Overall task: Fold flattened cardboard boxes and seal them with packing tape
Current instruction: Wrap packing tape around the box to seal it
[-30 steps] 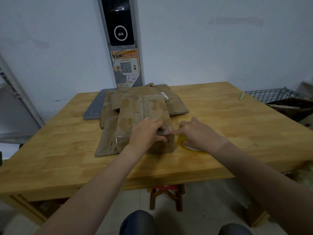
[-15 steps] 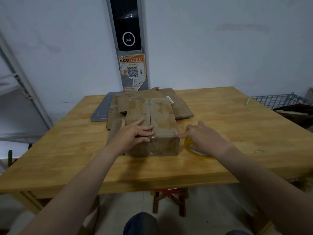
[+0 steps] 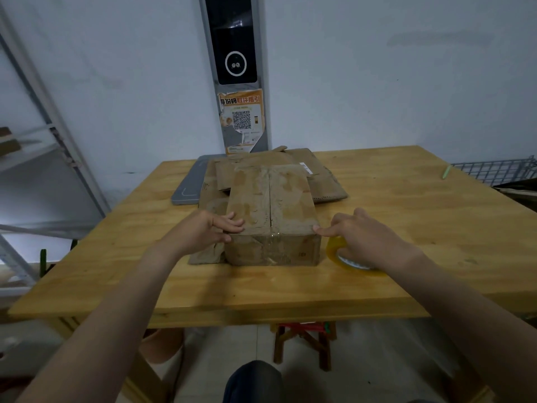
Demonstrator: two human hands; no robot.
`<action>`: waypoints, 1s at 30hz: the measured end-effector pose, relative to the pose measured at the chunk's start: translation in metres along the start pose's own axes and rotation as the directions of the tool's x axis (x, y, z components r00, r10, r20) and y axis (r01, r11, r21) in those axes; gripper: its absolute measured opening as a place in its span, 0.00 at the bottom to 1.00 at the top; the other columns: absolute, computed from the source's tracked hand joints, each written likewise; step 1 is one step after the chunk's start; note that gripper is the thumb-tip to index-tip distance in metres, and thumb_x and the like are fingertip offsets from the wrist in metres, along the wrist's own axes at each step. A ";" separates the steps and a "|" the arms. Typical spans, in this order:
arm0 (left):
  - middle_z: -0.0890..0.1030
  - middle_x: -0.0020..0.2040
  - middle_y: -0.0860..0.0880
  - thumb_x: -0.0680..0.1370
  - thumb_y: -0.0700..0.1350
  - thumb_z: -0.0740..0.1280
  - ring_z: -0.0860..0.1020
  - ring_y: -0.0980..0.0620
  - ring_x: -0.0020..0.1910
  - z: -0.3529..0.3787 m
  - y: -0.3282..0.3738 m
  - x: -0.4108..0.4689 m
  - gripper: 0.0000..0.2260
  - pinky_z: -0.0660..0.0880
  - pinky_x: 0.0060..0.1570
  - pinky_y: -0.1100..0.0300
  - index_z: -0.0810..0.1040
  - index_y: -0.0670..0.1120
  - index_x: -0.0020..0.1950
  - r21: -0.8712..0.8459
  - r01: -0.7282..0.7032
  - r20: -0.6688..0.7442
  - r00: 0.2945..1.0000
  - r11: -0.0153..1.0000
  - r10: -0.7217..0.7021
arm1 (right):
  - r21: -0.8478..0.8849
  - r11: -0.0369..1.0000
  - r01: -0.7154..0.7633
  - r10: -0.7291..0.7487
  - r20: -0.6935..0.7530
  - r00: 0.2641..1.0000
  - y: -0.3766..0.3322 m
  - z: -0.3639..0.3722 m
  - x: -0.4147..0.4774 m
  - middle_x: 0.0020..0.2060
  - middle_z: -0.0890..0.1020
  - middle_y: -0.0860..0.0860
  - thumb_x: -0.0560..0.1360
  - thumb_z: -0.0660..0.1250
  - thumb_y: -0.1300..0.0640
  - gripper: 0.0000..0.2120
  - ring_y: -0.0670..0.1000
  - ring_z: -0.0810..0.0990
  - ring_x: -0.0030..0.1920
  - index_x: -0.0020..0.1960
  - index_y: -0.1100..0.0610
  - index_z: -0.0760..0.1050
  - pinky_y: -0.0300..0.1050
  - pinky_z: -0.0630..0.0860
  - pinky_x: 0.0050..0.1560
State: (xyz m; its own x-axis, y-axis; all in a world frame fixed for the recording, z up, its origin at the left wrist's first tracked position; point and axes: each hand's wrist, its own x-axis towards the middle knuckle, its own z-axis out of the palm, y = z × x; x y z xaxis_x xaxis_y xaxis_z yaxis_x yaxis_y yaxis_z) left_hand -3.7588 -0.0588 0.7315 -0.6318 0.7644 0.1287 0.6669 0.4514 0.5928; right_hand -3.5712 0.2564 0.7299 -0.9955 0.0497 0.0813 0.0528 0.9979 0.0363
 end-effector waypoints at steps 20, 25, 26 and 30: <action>0.80 0.55 0.68 0.71 0.34 0.78 0.70 0.76 0.63 0.010 0.001 -0.006 0.21 0.70 0.72 0.57 0.84 0.59 0.53 0.051 -0.012 -0.130 0.991 0.999 0.019 | 0.006 0.999 0.032 -0.032 0.032 0.999 -0.003 0.000 0.002 0.65 0.73 0.46 0.79 0.70 0.55 0.35 0.54 0.68 0.58 0.80 0.38 0.58 0.49 0.73 0.57; 0.83 0.52 0.65 0.80 0.44 0.71 0.79 0.68 0.51 0.011 0.040 -0.012 0.11 0.72 0.51 0.72 0.85 0.58 0.59 0.299 0.046 -0.192 0.981 0.953 0.012 | -0.015 0.987 0.159 -0.159 -0.010 0.987 -0.024 -0.003 -0.002 0.70 0.73 0.45 0.79 0.69 0.56 0.32 0.54 0.68 0.60 0.79 0.43 0.63 0.43 0.67 0.57; 0.83 0.55 0.64 0.81 0.44 0.70 0.78 0.68 0.50 0.016 0.050 -0.013 0.12 0.72 0.51 0.72 0.84 0.58 0.61 0.303 0.030 -0.196 0.980 0.952 0.032 | 0.004 0.981 0.194 -0.194 -0.023 0.981 -0.032 -0.002 -0.001 0.71 0.72 0.45 0.79 0.69 0.56 0.32 0.54 0.69 0.62 0.79 0.43 0.63 0.43 0.67 0.59; 0.76 0.71 0.60 0.82 0.46 0.68 0.68 0.60 0.74 0.052 0.069 -0.018 0.15 0.65 0.75 0.54 0.79 0.57 0.68 0.258 -0.055 -0.105 0.991 0.965 0.085 | 0.091 0.926 0.366 -0.365 -0.027 0.930 -0.065 0.001 0.006 0.72 0.72 0.43 0.76 0.73 0.52 0.34 0.55 0.69 0.64 0.78 0.41 0.64 0.51 0.69 0.67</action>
State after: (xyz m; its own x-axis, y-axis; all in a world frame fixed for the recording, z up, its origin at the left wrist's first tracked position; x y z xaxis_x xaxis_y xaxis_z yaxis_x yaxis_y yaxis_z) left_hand -3.6808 -0.0173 0.7290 -0.6109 0.7472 0.2618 0.7802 0.5118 0.3598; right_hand -3.5806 0.1921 0.7272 -0.9433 -0.3196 0.0892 -0.3231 0.9460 -0.0272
